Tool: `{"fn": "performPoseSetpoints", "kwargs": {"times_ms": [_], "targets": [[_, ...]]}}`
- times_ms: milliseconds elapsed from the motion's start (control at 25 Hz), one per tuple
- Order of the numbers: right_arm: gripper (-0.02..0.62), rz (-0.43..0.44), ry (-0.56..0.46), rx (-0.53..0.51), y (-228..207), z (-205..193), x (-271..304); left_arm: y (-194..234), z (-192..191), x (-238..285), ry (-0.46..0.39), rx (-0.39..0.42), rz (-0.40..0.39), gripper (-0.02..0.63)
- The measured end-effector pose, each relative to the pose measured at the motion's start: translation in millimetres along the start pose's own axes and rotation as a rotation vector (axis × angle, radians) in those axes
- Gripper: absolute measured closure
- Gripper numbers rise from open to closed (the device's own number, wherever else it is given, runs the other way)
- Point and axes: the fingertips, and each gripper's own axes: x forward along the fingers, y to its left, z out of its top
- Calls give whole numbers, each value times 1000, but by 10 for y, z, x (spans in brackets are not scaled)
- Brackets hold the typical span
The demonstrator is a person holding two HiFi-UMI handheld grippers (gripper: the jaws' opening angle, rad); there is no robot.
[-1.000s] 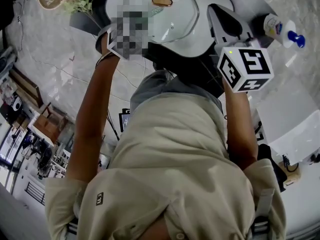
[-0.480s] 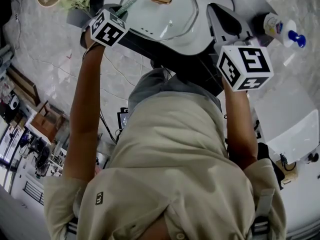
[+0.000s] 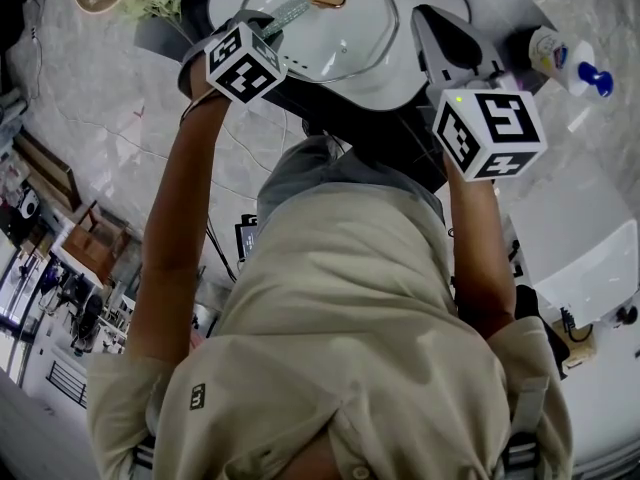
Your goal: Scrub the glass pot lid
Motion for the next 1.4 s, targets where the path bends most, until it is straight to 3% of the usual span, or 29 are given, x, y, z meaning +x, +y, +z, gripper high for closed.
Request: {"fn": "performPoseSetpoints", "kwargs": {"times_ms": [240, 760, 1160, 1400], "targets": [[568, -5, -3, 8, -51, -13, -17, -327, 227, -23, -22, 54, -86, 514], [568, -30, -5, 29, -153, -55, -94, -1482, 1305, 369, -74, 400, -235, 514], [568, -33, -3, 36, -227, -92, -119, -1220, 1234, 328, -84, 317, -215, 517], [568, -23, -1, 32, -214, -88, -94, -774, 847, 186, -56, 236, -159, 517]]}}
